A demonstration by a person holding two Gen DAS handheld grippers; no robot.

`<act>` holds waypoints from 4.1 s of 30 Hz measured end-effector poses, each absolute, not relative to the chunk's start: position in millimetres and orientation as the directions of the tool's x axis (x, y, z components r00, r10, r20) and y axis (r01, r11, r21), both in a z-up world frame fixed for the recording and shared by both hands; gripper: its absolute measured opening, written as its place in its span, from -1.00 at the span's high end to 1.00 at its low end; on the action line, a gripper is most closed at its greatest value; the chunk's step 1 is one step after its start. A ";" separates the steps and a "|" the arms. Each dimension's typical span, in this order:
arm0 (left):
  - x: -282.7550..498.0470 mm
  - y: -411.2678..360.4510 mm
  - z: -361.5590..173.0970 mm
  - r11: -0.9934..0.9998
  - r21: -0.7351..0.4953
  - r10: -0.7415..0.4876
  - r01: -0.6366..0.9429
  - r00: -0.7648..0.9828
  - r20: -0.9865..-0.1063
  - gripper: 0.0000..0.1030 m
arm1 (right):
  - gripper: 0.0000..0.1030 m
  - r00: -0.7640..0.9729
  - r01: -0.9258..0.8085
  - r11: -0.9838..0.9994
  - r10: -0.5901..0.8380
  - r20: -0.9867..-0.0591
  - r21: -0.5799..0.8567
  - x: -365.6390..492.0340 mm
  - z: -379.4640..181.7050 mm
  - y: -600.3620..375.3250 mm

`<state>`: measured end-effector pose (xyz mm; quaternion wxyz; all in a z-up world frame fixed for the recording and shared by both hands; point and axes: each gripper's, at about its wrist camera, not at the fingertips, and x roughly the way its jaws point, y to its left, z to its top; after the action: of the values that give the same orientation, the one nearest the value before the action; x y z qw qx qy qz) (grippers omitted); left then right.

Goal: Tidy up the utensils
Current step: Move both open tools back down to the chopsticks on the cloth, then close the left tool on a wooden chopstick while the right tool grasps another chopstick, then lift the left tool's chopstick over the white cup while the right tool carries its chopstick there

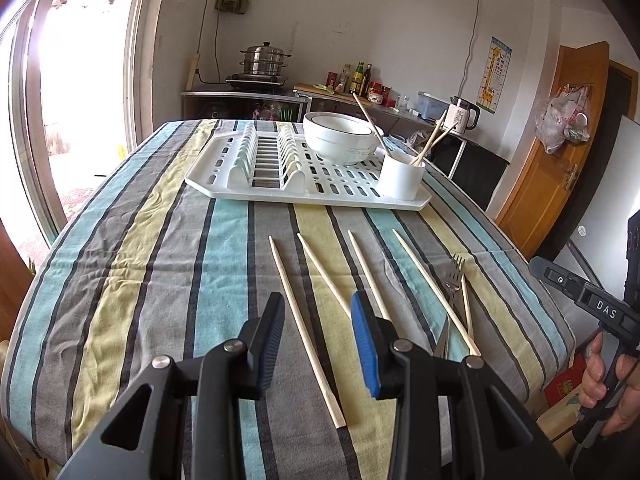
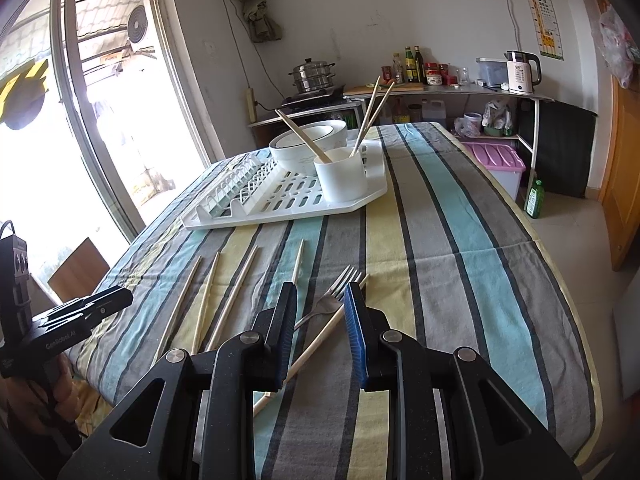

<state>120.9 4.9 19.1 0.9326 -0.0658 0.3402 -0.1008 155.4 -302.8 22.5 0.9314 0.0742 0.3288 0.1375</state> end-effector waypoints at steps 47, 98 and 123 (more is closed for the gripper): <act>219.0 10.4 -20.9 0.985 -0.171 -0.157 0.036 0.617 -0.771 0.30 | 0.51 0.583 -0.271 0.941 0.328 -0.743 0.203 242.3 -18.2 -245.8; 238.5 -1.1 18.3 0.986 -0.128 -0.165 0.105 0.648 -0.743 0.90 | 0.91 0.600 -0.305 0.936 0.332 -0.728 0.175 283.2 25.6 -235.4; 142.6 7.1 98.9 0.959 -0.178 -0.283 0.221 0.778 -0.560 0.90 | 0.91 0.742 -0.340 0.923 0.382 -0.551 0.181 183.7 94.2 -280.8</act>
<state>142.6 7.1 98.9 0.9416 -0.0511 0.3049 -0.1338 183.7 -280.8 94.2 0.9328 0.0343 0.3023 0.1935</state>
